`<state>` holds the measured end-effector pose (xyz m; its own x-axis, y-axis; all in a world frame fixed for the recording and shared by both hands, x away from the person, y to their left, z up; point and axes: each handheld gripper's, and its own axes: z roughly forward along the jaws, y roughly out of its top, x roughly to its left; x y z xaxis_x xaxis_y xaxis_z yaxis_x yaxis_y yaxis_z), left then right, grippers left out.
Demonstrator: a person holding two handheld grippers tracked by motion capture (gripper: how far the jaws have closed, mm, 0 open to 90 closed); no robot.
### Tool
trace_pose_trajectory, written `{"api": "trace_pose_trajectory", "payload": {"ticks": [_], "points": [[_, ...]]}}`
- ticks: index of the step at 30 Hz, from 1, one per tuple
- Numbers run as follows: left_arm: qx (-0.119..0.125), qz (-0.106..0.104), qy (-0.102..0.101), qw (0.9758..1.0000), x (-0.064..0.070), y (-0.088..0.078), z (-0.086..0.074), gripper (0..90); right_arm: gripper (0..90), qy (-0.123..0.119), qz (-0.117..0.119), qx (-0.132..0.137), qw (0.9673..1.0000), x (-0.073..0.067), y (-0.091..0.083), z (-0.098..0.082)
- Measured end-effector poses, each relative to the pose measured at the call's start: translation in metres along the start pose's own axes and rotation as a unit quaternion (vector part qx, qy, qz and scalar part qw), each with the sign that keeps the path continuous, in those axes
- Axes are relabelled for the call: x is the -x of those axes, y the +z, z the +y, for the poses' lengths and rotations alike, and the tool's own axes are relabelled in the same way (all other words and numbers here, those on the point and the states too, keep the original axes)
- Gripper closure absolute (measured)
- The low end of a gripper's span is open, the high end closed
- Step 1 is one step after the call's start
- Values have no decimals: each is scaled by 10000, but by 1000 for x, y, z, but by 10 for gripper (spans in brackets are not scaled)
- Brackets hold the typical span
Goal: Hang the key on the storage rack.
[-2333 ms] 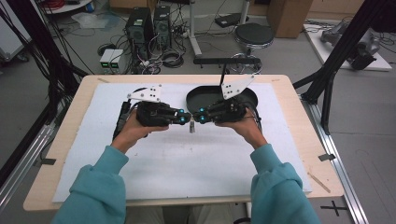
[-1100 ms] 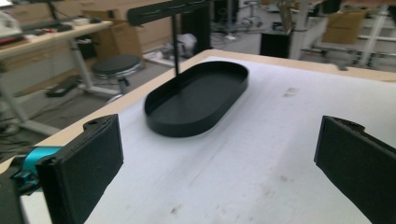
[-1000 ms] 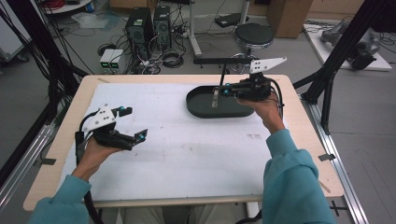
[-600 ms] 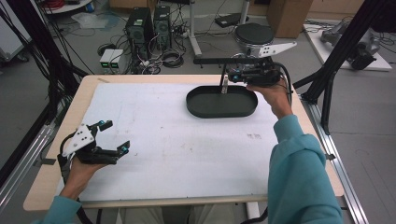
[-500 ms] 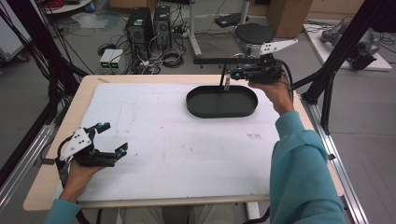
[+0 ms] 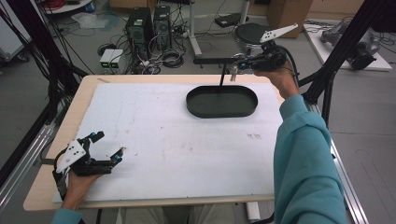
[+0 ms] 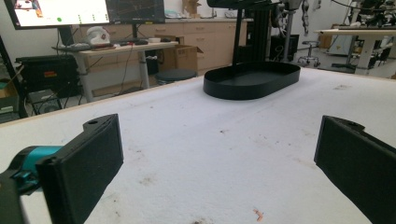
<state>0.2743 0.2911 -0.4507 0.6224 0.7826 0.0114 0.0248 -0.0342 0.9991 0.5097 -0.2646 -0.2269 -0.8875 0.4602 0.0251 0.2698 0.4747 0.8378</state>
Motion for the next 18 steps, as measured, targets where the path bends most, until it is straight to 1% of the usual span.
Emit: {"api": "trace_pose_trajectory", "payload": {"ticks": [2,3,4,5,6,9,13,14,17,18], "points": [[-61,26,45,10000,-1,0,-1,17,888,-81,-42,18,10000,4,0,3],[-52,50,33,10000,-1,1,-2,17,888,-58,-43,-35,10000,6,0,4],[-71,29,13,10000,-1,1,-3,17,888,-60,-76,-96,9999,8,0,5],[-76,61,2,10000,-1,1,-4,17,888,-109,-129,-152,9997,10,1,5],[-46,79,-7,10000,-1,1,-4,17,888,-72,-129,-212,9997,12,1,5],[18,90,-38,10000,-2,-1,-5,17,888,-71,-192,-350,9992,16,2,7],[-44,130,-51,9999,-1,1,-5,17,888,-74,-227,-422,9988,20,5,8],[-57,150,-40,9999,-1,1,-5,17,888,-53,-226,-446,9987,21,6,7],[17,181,36,9998,1,0,-5,17,888,-83,-284,-566,9980,23,10,5],[38,187,58,9998,1,0,-6,17,888,-57,-289,-618,9977,24,10,5]]}}
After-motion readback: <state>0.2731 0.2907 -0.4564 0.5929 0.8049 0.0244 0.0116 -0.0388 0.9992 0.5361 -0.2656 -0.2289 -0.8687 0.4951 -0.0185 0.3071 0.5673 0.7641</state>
